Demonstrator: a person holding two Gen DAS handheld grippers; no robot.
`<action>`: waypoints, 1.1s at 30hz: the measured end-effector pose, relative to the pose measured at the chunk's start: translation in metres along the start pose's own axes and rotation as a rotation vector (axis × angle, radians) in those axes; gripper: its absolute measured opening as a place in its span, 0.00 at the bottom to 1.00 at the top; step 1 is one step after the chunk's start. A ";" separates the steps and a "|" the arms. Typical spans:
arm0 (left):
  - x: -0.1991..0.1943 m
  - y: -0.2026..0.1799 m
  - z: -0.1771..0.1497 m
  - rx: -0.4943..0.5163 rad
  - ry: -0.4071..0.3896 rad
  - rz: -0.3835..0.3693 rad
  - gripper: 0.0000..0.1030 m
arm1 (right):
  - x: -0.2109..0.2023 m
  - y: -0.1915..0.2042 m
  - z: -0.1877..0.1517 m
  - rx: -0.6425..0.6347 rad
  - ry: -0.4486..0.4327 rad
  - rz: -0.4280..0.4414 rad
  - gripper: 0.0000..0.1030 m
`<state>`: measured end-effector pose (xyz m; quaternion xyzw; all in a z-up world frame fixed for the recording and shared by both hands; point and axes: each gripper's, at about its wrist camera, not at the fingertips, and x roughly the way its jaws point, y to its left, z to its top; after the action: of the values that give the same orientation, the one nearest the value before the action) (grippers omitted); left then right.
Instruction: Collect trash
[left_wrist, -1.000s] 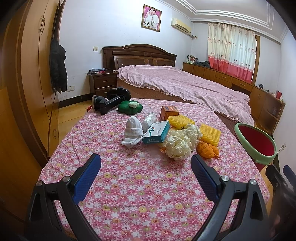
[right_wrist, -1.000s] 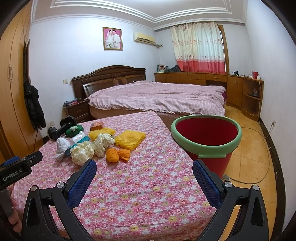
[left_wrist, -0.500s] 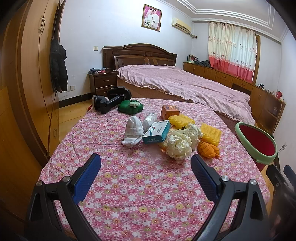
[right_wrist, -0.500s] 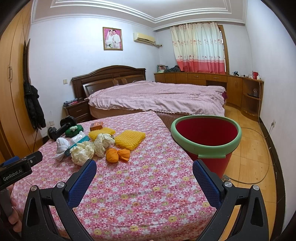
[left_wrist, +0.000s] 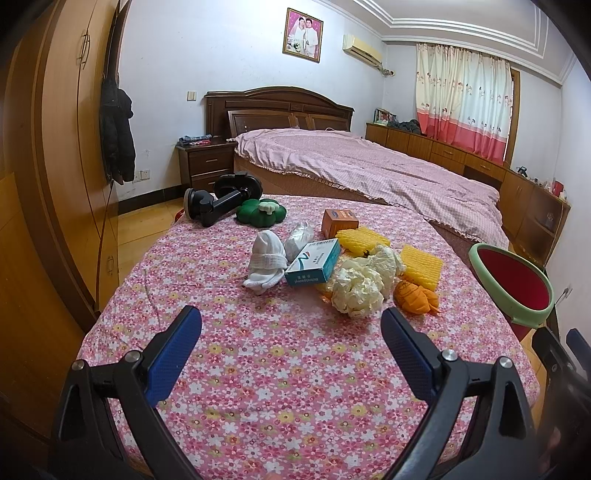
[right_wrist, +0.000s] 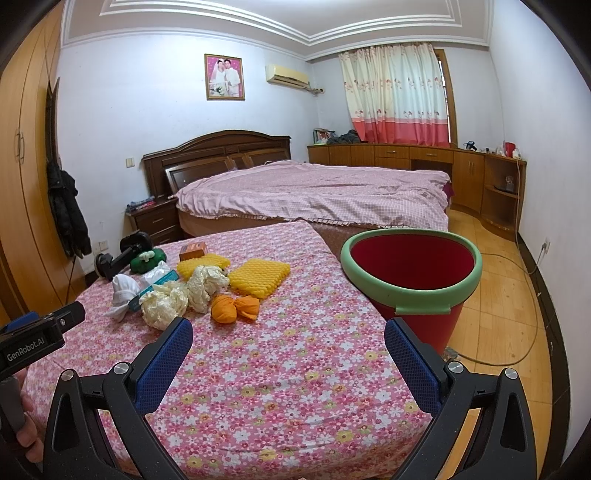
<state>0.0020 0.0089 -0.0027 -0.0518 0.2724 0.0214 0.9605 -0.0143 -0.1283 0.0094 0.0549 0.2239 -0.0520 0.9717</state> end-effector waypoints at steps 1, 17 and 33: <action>0.000 0.000 0.000 0.000 0.001 -0.001 0.94 | 0.000 0.000 0.000 0.000 0.000 0.000 1.00; 0.001 0.001 -0.001 0.001 0.004 0.001 0.94 | 0.002 -0.001 -0.001 0.002 0.005 0.000 1.00; 0.032 0.025 0.020 0.001 0.041 0.045 0.94 | 0.034 0.004 0.015 -0.043 0.048 0.010 1.00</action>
<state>0.0378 0.0364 -0.0045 -0.0455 0.2932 0.0420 0.9540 0.0231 -0.1285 0.0086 0.0363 0.2478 -0.0408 0.9673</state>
